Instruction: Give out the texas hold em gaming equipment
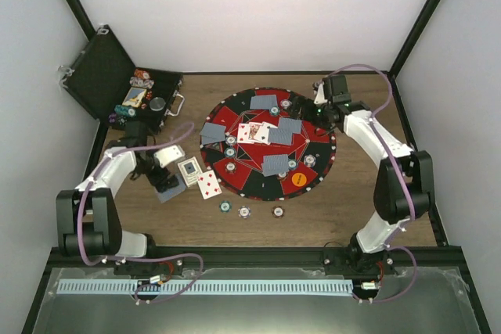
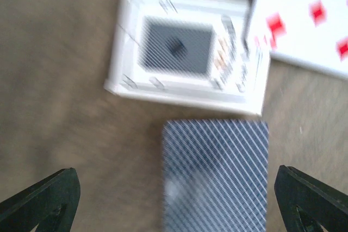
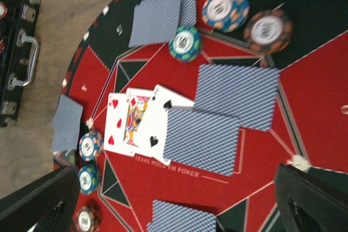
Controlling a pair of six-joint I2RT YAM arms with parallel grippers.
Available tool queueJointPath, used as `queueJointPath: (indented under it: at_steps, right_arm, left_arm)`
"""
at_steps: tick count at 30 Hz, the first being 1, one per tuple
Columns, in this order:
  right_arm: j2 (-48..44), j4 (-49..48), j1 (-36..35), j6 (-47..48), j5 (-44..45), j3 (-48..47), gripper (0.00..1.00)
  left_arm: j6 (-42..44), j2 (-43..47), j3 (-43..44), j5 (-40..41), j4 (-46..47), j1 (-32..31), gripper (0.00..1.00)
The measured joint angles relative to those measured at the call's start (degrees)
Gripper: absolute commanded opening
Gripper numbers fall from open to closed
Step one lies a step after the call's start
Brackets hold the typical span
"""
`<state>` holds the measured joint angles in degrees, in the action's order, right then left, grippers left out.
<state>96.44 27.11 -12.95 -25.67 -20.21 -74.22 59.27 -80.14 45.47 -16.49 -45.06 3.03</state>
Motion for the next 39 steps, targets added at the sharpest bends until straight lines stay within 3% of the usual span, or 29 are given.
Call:
queueJointPath:
  at_steps: [4, 9, 15, 20, 31, 34, 39]
  right_arm:
    - [-6.1, -2.0, 0.0, 0.1, 7.6, 3.1, 1.0]
    - [-14.8, -10.4, 0.0, -0.5, 21.8, 11.5, 1.0]
    - [-20.9, -26.4, 0.0, 3.1, 38.1, 30.1, 1.0]
    - [-20.9, -39.4, 0.8, 6.5, 46.2, 42.3, 1.0]
    - [-12.4, -77.1, 2.8, 17.5, 47.4, 55.7, 1.0]
    - [-10.9, -85.4, 3.7, 19.8, 45.4, 58.2, 1.0]
    - [-10.0, -90.0, 6.1, 21.0, 38.1, 58.6, 1.0]
  left_arm:
    - [-8.0, 1.6, 9.4, -4.4, 1.3, 0.0, 1.0]
    - [-25.6, 4.7, 12.9, -6.5, 16.4, 0.0, 1.0]
    - [-43.7, 9.5, -6.9, -4.0, 49.9, 0.0, 1.0]
    - [-50.6, 2.5, -19.9, 1.1, 70.9, 0.0, 1.0]
    - [-55.6, -8.6, -30.0, 8.3, 105.4, 0.0, 1.0]
    - [-56.1, -8.8, -32.6, 10.1, 110.0, -0.3, 1.0]
    - [-57.1, -8.8, -31.4, 14.3, 111.8, -0.9, 1.0]
